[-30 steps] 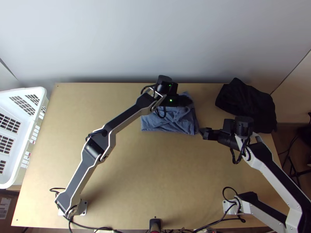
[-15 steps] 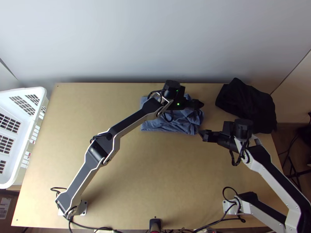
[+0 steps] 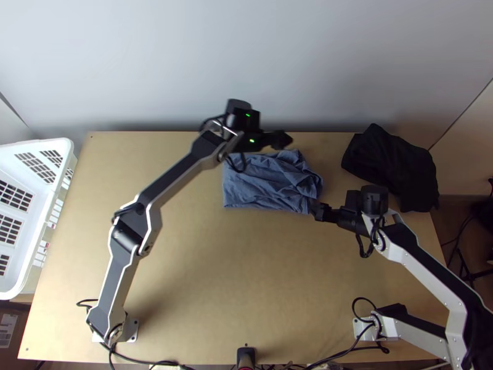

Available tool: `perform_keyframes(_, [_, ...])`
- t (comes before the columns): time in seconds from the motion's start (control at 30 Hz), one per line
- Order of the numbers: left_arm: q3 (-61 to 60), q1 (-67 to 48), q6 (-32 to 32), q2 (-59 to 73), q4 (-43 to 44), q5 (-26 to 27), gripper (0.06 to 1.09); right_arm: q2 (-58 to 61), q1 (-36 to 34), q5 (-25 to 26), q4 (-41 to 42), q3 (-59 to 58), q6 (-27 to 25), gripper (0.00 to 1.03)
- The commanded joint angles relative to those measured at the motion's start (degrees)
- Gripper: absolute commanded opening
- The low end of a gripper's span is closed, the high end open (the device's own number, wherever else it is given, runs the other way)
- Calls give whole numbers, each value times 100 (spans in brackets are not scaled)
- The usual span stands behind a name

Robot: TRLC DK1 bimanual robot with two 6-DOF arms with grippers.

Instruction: Fold the t-shirt

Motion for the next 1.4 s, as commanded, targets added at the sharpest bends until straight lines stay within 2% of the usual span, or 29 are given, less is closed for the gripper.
perform_keyframes(0.0, [-275,638,199,-664,-958,70,104,869,6,4,563,172,138,99])
perform_keyframes(0.37, [-398,1209,595,-1499,-2206,61,104,2565,15,-101,563,1332,208,99])
perform_keyframes(0.5, [-442,1394,753,-1754,-2611,53,104,3110,59,-198,563,1939,402,99])
perform_keyframes(0.67, [-1040,1701,981,-2387,-2593,26,104,3805,384,-268,528,2862,551,99])
perform_keyframes(0.83, [-1541,2053,1131,-2686,-2532,35,104,4393,569,-347,-166,3855,542,97])
perform_keyframes(0.9, [-1682,2123,1219,-2782,-2532,35,104,4578,586,-365,-456,4189,455,84])
perform_keyframes(0.93, [-1734,2150,1263,-2844,-2532,26,104,4657,586,-365,-544,4330,446,73])
perform_keyframes(1.03, [-1849,2264,1430,-2941,-2523,35,104,4842,630,-418,-737,4681,217,24])
perform_keyframes(1.1, [-1910,2334,1491,-2967,-2523,44,104,4859,700,-418,-992,4831,24,8])
perform_keyframes(1.13, [-1954,2369,1518,-2993,-2523,35,104,4859,744,-409,-1098,4848,-73,3])
perform_keyframes(1.2, [-2024,2448,1579,-3028,-2523,35,104,4710,788,-400,-1159,4725,-345,3])
perform_keyframes(1.37, [-2235,2571,1623,-3169,-2532,70,104,4253,595,-110,-1247,4655,-372,3])
